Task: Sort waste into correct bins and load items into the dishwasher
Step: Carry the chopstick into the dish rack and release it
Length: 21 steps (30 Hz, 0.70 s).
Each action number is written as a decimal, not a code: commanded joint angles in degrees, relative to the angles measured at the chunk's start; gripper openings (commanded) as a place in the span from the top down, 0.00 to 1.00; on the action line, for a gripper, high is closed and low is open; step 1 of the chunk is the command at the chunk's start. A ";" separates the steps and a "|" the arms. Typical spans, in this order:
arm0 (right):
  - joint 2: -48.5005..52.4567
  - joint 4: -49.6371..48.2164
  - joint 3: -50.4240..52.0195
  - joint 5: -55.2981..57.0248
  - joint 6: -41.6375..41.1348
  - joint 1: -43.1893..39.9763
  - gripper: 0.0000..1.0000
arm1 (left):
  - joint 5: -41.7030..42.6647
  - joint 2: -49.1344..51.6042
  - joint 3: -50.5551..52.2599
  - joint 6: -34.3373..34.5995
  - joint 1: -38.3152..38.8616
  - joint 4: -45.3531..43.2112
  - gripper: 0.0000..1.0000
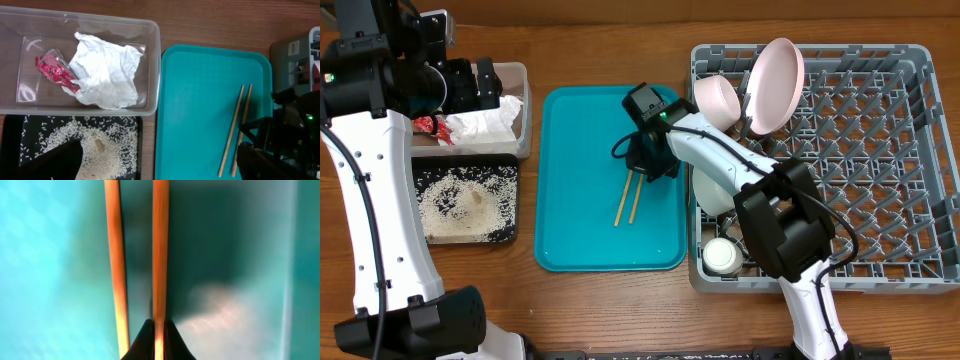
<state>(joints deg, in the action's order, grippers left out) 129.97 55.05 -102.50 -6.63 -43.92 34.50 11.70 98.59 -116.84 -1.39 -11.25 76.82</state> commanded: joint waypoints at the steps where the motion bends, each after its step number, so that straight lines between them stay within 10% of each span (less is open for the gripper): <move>1: -2.32 4.35 -9.01 1.18 6.05 0.00 0.96 | -0.11 0.31 -0.42 0.74 0.39 0.09 0.00; 11: -12.81 32.50 -35.63 15.17 20.44 -4.26 0.96 | -0.11 0.31 -0.42 0.74 0.39 0.07 0.00; 21: -15.15 42.01 -20.39 20.65 36.68 -14.45 0.96 | -0.11 0.31 -0.42 0.74 0.39 0.07 0.00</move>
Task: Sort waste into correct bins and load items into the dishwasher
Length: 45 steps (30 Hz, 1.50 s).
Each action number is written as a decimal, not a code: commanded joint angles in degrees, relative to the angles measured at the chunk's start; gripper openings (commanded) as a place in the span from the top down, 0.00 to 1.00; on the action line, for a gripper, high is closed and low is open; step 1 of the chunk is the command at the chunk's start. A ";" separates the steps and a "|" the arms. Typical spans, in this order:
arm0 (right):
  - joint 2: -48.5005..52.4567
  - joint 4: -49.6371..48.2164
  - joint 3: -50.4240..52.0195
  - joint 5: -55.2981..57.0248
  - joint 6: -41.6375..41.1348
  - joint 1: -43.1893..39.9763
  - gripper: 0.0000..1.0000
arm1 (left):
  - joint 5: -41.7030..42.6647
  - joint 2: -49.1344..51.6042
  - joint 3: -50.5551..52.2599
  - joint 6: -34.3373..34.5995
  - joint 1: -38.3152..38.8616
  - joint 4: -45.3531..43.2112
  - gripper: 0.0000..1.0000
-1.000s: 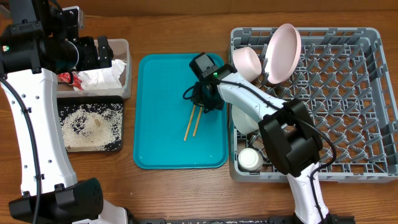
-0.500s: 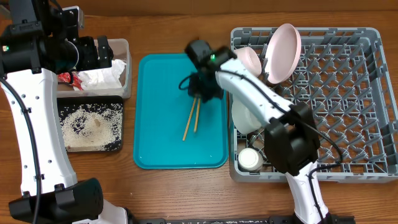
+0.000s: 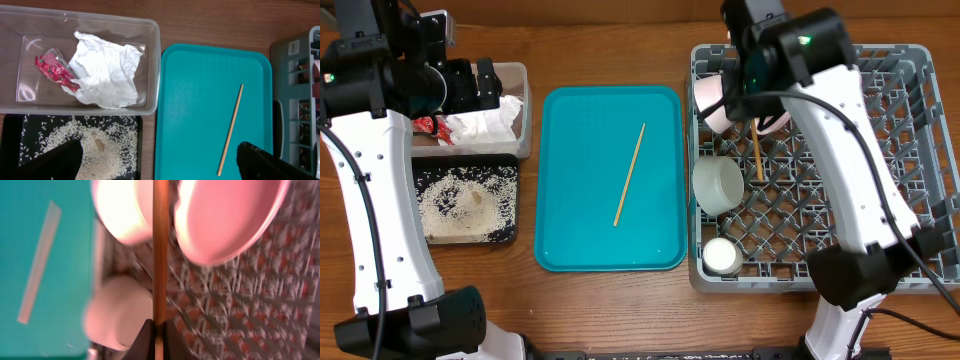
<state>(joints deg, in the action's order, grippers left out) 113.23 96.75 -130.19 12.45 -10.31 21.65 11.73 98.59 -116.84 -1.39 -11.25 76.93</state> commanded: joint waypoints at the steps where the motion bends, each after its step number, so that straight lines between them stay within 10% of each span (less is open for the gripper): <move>1: 1.60 0.31 10.05 2.12 3.04 -1.99 0.96 | -0.13 0.31 -0.42 0.74 0.39 -0.04 0.00; 9: 1.60 -1.84 22.18 2.16 1.22 -3.82 0.80 | -0.13 0.31 -0.42 0.74 0.39 -0.02 0.00; 13: 1.20 -2.25 20.94 2.08 0.90 -3.82 0.59 | -0.13 0.31 -0.42 0.74 0.39 -0.04 0.00; 21: -0.66 -1.68 10.16 -3.87 0.92 -3.61 0.53 | -0.13 0.31 -0.42 0.74 0.39 -0.04 0.00; 26: -0.72 -10.80 4.07 -33.97 1.01 -3.61 0.00 | -0.13 0.31 -0.42 0.74 0.39 -0.04 0.00; 30: 0.26 -21.14 5.42 -46.82 -0.11 -1.20 0.00 | -0.13 0.31 -0.42 0.76 0.39 -0.02 0.00; 37: 9.01 -21.35 6.49 -16.46 -21.53 10.19 0.17 | -0.13 0.31 -0.42 0.74 0.39 -0.04 0.00; 45: 20.02 -22.80 6.49 -9.97 -31.80 16.15 0.36 | -0.13 0.31 -0.42 0.74 0.39 -0.02 0.00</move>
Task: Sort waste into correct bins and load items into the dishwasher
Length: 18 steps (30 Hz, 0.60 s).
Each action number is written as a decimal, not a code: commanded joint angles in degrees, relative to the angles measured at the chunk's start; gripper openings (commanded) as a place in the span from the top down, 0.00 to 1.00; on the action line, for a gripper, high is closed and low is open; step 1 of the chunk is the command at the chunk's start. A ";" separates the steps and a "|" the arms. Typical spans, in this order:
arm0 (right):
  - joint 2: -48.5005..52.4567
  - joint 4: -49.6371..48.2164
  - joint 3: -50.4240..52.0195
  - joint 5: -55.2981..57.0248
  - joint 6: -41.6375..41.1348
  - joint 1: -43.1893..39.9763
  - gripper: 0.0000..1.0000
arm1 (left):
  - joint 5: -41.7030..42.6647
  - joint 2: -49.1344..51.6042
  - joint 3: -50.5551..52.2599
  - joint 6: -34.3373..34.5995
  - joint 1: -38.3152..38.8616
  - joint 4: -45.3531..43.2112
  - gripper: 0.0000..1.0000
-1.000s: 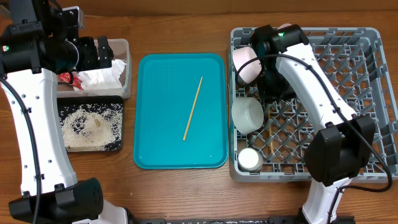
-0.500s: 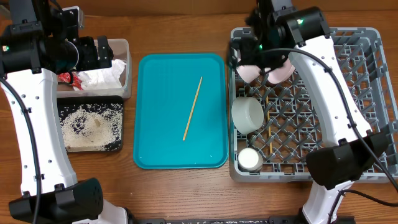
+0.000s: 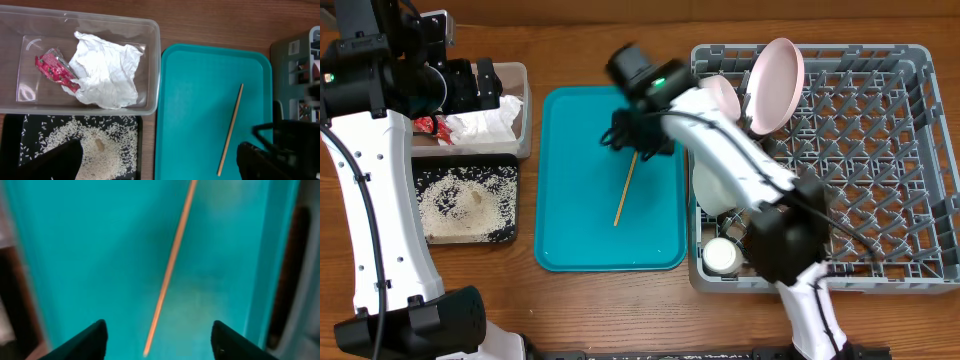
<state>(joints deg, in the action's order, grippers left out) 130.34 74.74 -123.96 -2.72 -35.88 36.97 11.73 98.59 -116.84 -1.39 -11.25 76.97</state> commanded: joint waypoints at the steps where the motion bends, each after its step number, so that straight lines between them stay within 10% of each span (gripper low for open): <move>1: 3.96 -1.16 0.26 5.20 -6.40 1.07 0.37 | -0.13 0.31 -0.42 0.74 0.39 -0.09 0.00; 18: 13.62 -2.56 0.26 0.57 -7.82 1.55 0.75 | -0.13 0.31 -0.42 0.74 0.39 -0.09 0.00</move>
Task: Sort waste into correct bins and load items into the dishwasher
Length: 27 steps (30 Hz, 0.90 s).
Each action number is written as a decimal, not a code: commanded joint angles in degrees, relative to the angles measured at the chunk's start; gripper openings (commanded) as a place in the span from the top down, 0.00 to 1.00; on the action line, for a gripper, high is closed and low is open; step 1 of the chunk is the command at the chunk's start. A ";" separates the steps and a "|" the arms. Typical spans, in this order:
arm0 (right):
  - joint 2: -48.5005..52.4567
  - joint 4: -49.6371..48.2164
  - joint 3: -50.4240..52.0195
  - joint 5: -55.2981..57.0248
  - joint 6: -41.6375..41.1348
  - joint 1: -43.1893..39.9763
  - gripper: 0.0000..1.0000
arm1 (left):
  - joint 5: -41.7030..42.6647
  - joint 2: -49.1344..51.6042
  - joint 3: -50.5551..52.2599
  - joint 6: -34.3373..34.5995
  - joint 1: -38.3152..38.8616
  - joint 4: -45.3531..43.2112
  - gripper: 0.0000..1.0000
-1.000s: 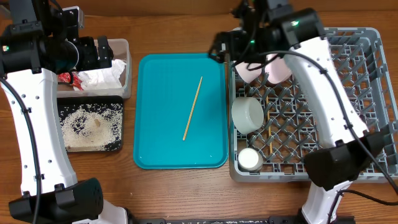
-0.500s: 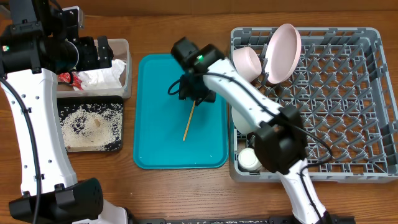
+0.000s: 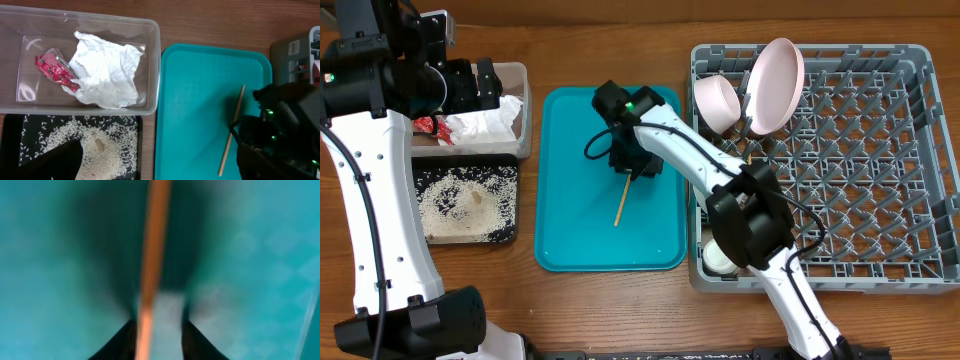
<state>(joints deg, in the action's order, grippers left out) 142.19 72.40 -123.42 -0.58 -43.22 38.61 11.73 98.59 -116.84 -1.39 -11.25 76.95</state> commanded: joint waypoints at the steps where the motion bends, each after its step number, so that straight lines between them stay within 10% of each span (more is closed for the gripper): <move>1: 2.08 -0.33 -0.28 -1.81 -0.50 -0.09 0.81 | -0.13 0.31 -0.42 0.74 0.39 -0.04 0.00; 3: 2.16 -0.61 -0.28 -1.88 -0.48 -0.09 0.96 | -0.13 0.31 -0.42 0.74 0.39 -0.04 0.00; 27: -27.61 24.68 -16.68 13.09 23.65 -9.75 0.96 | -0.13 0.31 -0.42 0.74 0.39 -0.07 0.00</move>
<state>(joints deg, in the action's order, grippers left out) 114.39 96.97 -141.25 9.56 -25.32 30.02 11.73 98.59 -116.84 -1.39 -11.25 76.97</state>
